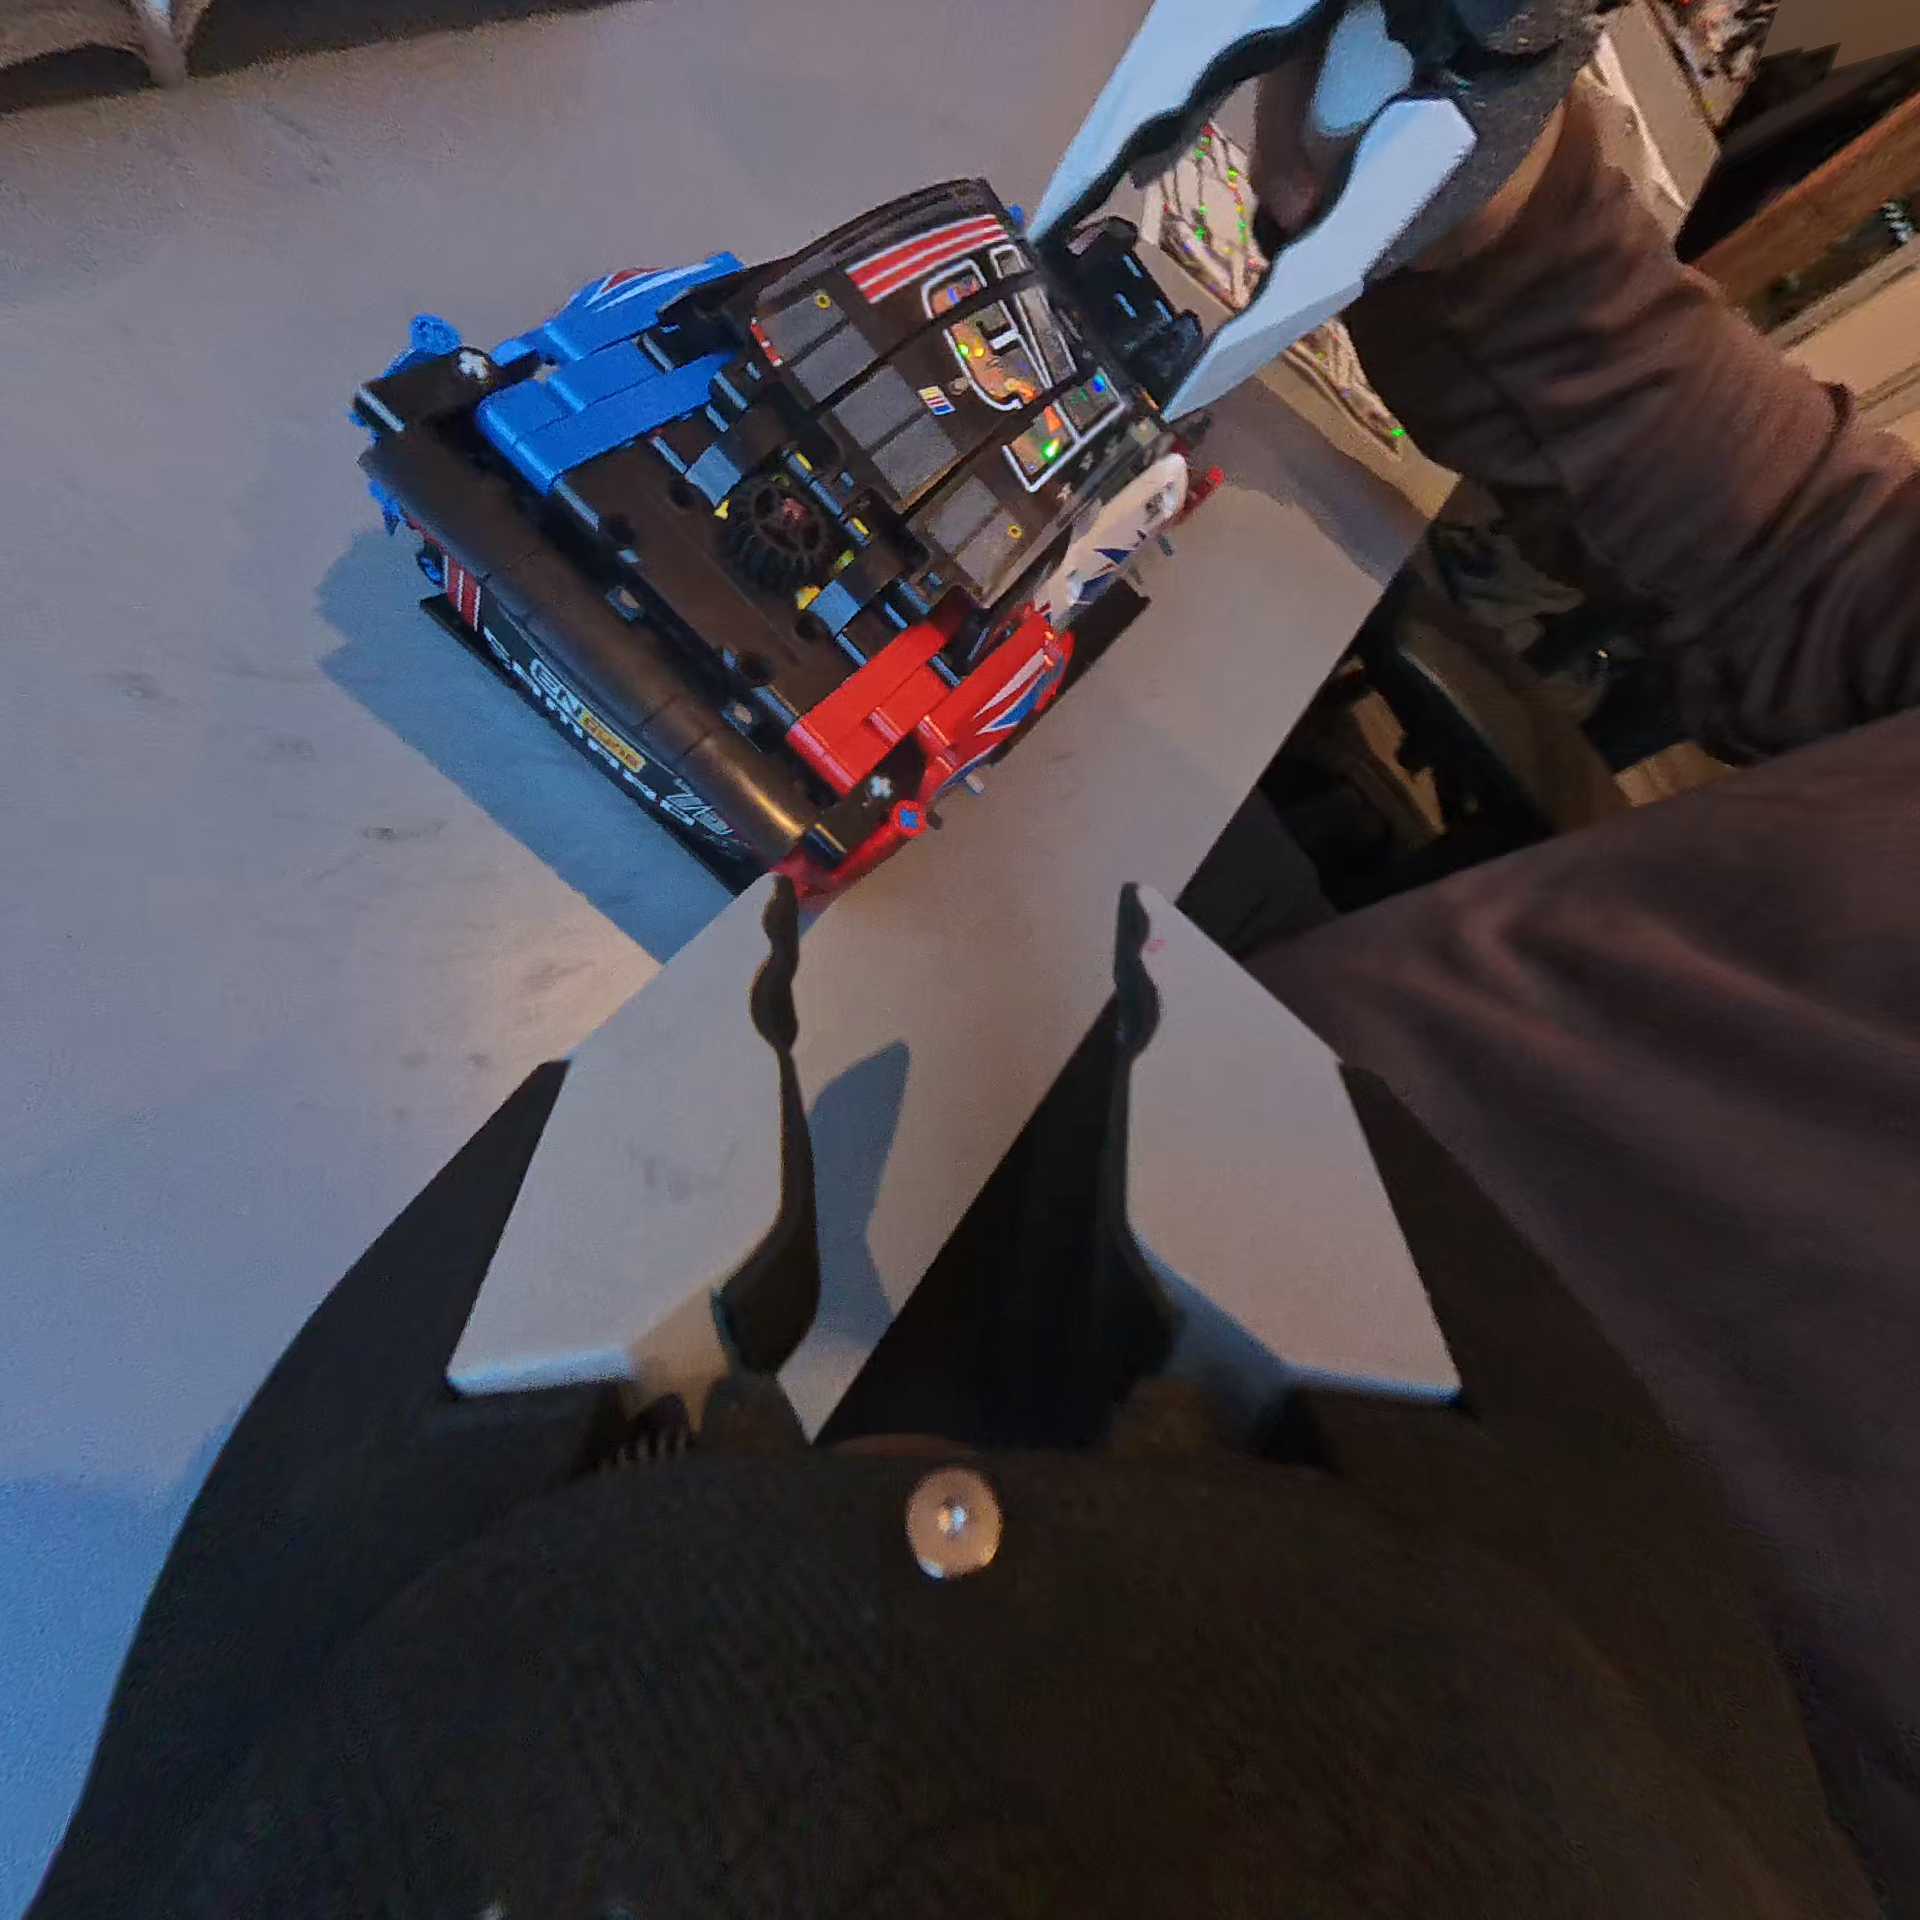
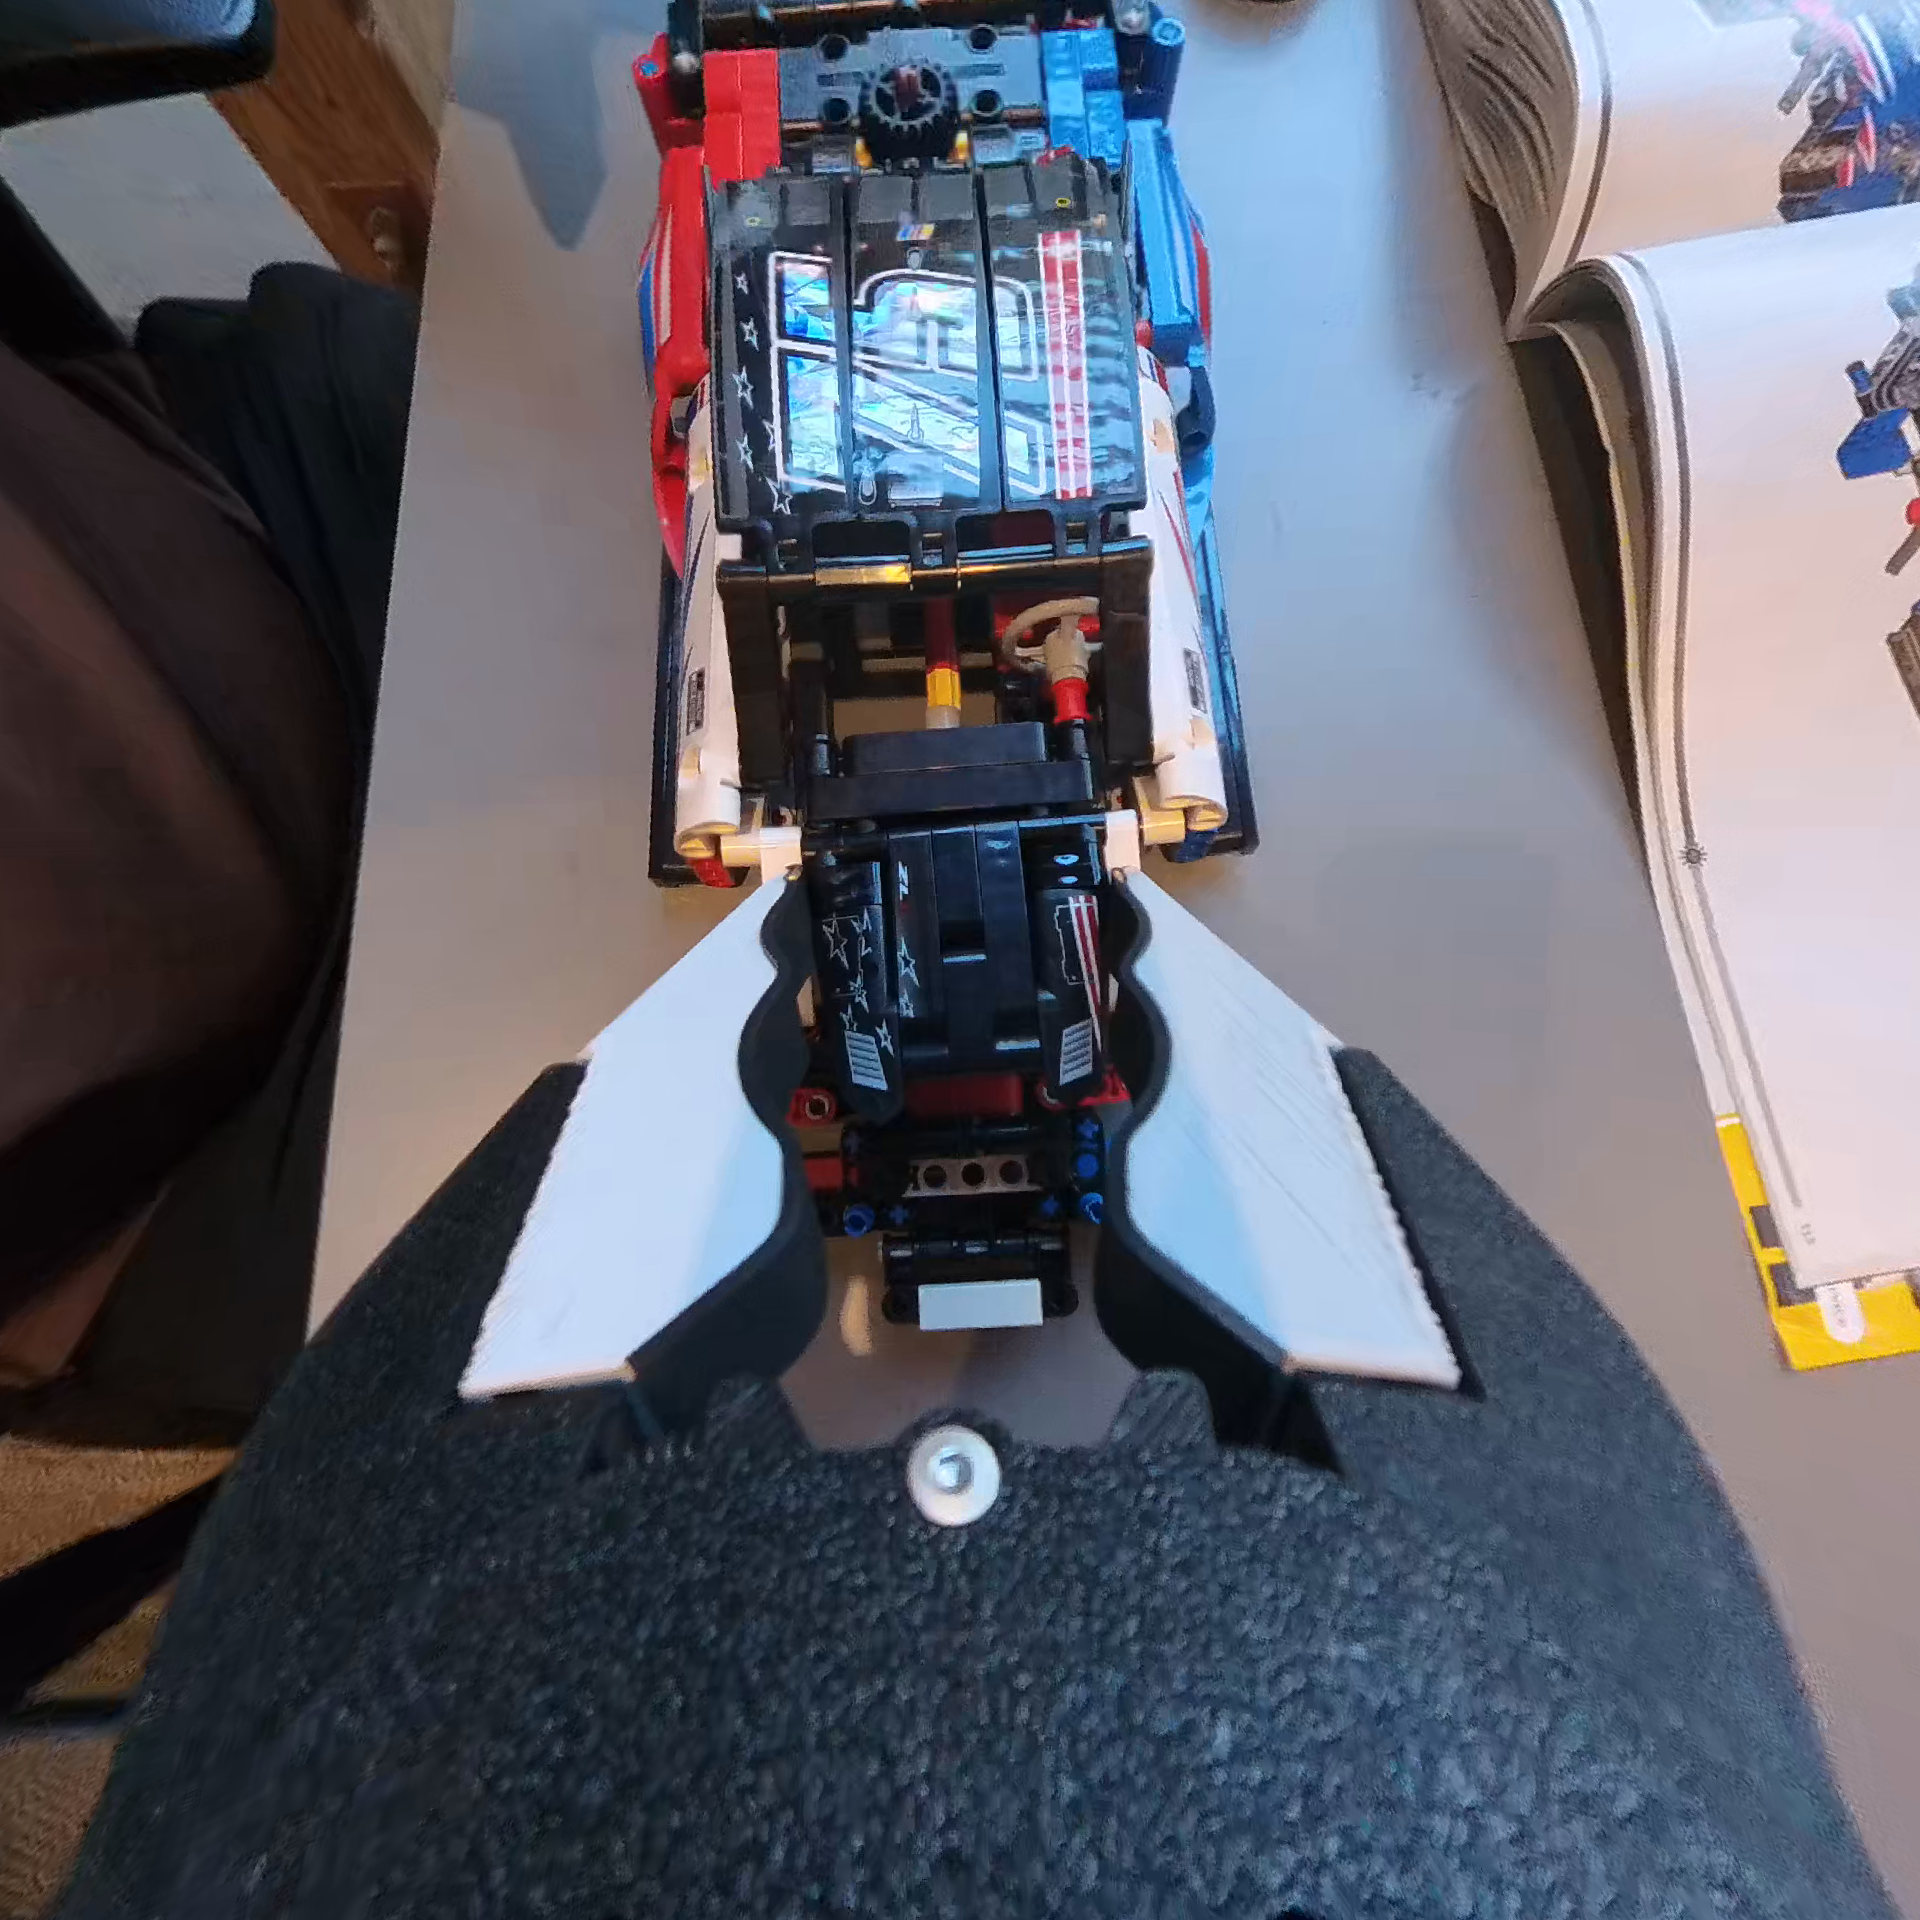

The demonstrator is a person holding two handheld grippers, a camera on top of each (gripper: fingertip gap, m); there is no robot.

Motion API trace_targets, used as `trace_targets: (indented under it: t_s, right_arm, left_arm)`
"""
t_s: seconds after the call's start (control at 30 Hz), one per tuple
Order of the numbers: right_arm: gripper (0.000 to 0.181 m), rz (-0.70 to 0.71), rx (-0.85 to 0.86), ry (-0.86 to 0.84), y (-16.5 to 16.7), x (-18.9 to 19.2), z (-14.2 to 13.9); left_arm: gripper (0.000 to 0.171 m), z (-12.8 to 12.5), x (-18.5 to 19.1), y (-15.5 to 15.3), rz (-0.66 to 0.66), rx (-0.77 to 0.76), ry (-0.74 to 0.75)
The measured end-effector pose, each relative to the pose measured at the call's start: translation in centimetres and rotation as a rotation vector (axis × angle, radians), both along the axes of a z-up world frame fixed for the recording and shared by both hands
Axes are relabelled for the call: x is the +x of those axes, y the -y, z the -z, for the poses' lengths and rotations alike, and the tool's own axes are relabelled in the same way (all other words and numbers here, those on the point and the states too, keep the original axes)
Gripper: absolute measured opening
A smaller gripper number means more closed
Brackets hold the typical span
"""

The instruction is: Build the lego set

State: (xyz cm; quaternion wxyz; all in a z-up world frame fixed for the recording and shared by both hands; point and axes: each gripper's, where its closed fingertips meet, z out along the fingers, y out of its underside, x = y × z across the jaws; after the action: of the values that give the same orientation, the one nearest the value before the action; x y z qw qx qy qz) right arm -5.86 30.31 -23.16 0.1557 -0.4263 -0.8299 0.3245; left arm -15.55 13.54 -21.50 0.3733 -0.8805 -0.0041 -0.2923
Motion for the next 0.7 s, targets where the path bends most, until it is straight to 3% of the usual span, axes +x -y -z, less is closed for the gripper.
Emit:
trace_targets:
  t_s: [0.17, 0.33, 0.4, 0.5, 0.6, 0.7]
  right_arm:
    - [0.058, 0.168, -0.055, -0.017, 2.0, -0.9, -0.1]
    - [0.074, 0.238, -0.125, -0.02, 5.7, -0.7, -0.9]
    - [0.065, 0.251, -0.115, -0.063, 5.4, -0.2, -1.9]
    - [0.074, 0.296, -0.216, -0.082, 3.0, 1.1, -2.7]
    - [0.082, 0.289, -0.343, 0.028, 1.9, 2.8, -0.7]
    - [0.084, 0.217, -0.35, 0.026, 3.6, 3.8, 0.2]
  left_arm:
    - [0.069, 1.9, -1.2, -0.1, -0.057, -0.014, -0.128]
    - [0.075, 3.9, -5.1, -0.4, -0.177, -0.036, -0.298]
    - [0.08, 4.6, -5.9, -0.5, -0.198, -0.038, -0.319]
    - [0.081, 4.6, -6.3, -1.6, -0.223, 0.001, -0.327]
    - [0.075, 4.6, -5.4, -2.8, -0.185, 0.02, -0.323]
    - [0.065, 4.5, -4.8, -4.2, -0.155, 0.042, -0.337]
